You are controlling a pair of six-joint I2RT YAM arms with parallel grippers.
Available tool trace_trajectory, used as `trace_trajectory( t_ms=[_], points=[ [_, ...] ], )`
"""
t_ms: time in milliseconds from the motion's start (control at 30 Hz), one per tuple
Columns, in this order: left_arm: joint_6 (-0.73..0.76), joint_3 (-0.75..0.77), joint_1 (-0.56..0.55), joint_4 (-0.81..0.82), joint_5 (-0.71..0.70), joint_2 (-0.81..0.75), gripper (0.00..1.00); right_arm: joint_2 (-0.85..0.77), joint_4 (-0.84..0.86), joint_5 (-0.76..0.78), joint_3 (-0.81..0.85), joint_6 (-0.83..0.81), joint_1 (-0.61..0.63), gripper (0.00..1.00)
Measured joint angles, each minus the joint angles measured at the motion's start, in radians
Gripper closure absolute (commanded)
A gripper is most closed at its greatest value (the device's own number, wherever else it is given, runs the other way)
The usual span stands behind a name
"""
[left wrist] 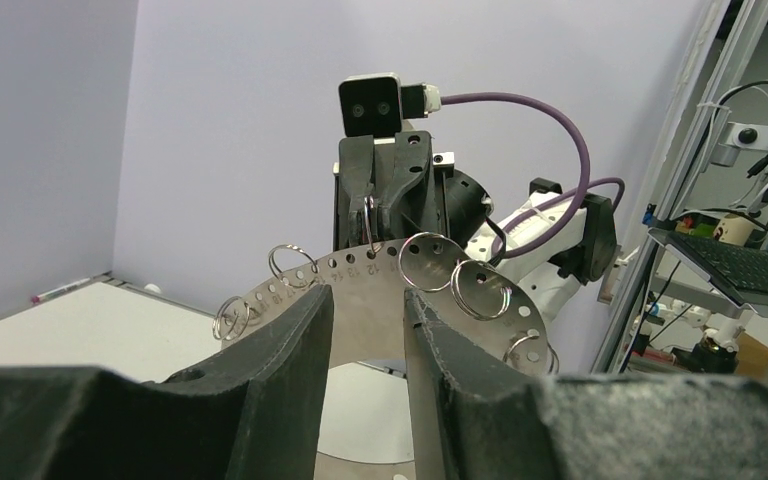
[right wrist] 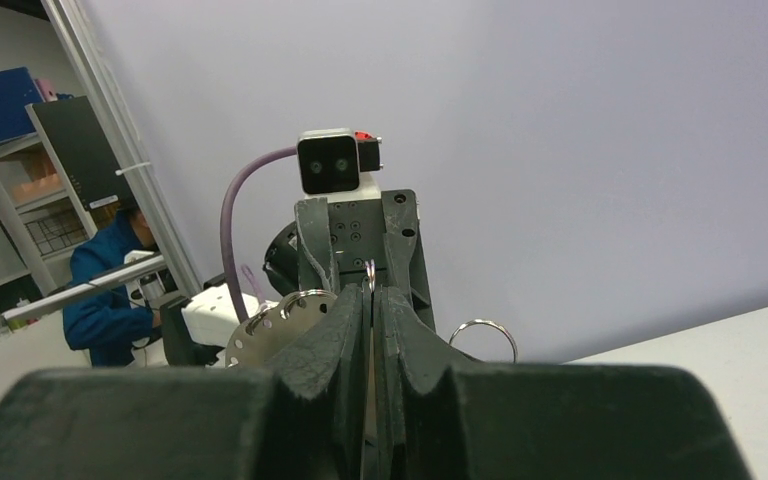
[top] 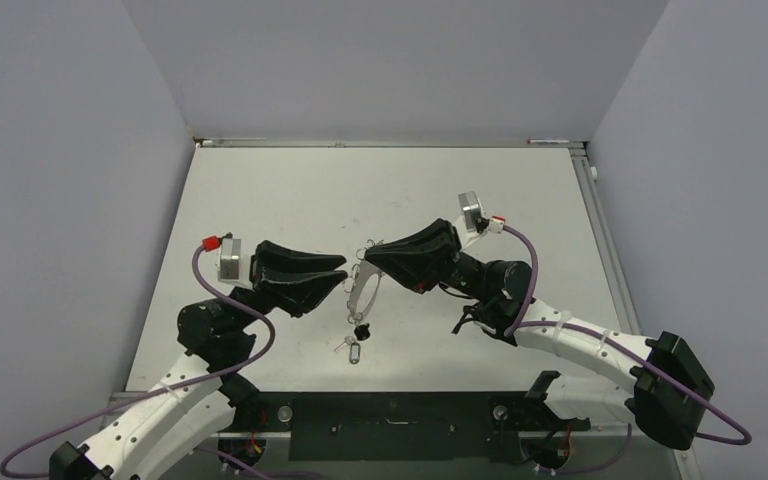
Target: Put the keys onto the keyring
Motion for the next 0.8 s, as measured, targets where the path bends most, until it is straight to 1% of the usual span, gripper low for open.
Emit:
trace_trajectory(
  t_ms=[433,800],
  points=[
    [0.113,0.001,-0.138,0.006,-0.060,0.059,0.72,0.000,-0.008,-0.003,-0.003,-0.005,0.015,0.95],
    [0.181,0.002,-0.179,0.006,-0.107,0.064,0.76,-0.003,-0.026,-0.002,-0.016,-0.024,0.027,0.95]
  ],
)
